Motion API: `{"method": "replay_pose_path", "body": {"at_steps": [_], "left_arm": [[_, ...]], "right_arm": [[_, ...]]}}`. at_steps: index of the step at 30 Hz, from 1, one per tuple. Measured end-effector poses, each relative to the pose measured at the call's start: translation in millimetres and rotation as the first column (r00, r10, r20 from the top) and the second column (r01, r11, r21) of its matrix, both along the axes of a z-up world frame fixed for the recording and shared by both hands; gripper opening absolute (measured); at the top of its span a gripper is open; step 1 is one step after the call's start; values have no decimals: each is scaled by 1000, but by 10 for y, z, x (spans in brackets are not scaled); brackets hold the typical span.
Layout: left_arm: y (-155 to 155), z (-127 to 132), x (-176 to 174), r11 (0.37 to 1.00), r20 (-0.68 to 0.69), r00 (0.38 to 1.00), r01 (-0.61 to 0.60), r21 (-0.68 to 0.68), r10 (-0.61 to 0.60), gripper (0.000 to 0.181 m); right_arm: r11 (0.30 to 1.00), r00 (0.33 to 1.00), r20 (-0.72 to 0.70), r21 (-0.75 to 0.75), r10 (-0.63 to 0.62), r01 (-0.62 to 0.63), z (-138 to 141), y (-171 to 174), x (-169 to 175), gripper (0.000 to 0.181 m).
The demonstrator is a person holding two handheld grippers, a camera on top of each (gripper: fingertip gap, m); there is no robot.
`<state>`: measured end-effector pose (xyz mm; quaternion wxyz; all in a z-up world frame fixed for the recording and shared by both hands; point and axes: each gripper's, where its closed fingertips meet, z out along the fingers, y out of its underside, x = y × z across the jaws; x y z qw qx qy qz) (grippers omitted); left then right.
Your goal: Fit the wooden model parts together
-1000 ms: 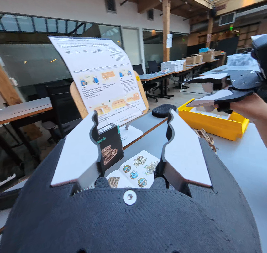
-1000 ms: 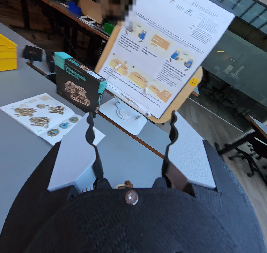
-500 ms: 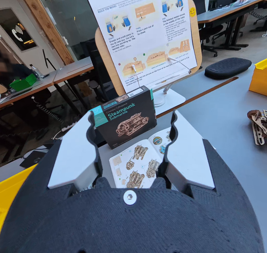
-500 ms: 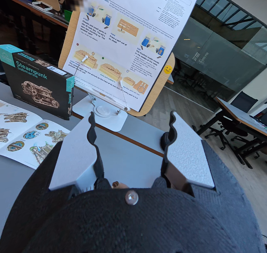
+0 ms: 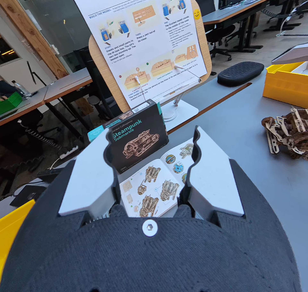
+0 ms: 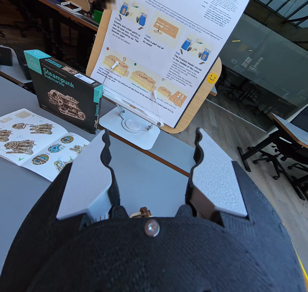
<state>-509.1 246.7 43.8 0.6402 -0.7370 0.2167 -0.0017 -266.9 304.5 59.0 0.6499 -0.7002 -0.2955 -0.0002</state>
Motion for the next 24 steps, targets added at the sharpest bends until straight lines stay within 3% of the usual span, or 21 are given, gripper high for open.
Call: {"method": "replay_pose_path", "body": {"at_steps": [6, 10, 24], "left_arm": [[-122, -4, 383, 964, 119, 957, 266, -11, -263, 86], [-265, 13, 600, 916, 113, 909, 402, 11, -401, 86], [-388, 143, 647, 902, 111, 895, 428, 64, -433, 80]], "right_arm": [[998, 1000, -22, 54, 8, -7, 174, -123, -12, 98], [996, 998, -52, 89, 32, -27, 341, -289, -22, 93], [997, 998, -38, 62, 58, -56, 285, -282, -43, 90]]}}
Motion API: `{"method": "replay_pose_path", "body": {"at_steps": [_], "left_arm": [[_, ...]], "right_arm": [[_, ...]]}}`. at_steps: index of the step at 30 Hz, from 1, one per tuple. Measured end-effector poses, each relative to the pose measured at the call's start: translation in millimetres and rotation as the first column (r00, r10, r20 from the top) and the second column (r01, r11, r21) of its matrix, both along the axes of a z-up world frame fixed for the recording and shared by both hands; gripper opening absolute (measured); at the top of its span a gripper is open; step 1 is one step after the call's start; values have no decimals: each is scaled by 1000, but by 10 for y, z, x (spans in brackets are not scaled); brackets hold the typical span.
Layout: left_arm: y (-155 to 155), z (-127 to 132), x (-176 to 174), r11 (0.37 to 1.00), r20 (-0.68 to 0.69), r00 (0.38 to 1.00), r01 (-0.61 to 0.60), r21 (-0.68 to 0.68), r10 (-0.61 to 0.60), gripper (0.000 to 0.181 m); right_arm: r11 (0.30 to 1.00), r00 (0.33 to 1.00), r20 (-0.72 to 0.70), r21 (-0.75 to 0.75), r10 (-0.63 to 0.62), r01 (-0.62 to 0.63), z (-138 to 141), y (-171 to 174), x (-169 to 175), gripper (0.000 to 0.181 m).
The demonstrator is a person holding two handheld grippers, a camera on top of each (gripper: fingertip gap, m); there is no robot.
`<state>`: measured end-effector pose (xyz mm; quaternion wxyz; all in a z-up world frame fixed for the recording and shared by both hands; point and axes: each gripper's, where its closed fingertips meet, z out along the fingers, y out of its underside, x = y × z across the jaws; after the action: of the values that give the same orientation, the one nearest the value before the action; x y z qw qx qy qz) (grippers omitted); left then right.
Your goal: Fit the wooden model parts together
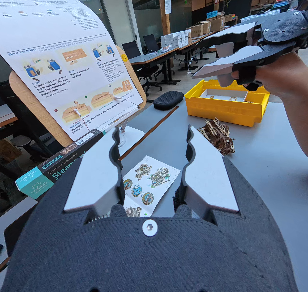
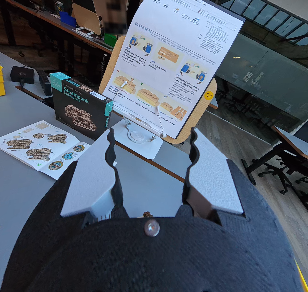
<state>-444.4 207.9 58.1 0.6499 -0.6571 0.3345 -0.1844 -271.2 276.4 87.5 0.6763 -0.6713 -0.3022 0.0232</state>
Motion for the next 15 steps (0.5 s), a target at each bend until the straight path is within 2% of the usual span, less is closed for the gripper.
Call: {"method": "replay_pose_path", "body": {"at_steps": [11, 15], "left_arm": [[-43, -14, 69, 999, 18, 999, 39, -26, -39, 82], [-96, -56, 217, 993, 56, 995, 85, -79, -81, 83]], "right_arm": [[1000, 1000, 6, 3, -3, 3, 23, 14, 98, 90], [994, 995, 9, -59, 96, -96, -60, -6, 77, 90]]}}
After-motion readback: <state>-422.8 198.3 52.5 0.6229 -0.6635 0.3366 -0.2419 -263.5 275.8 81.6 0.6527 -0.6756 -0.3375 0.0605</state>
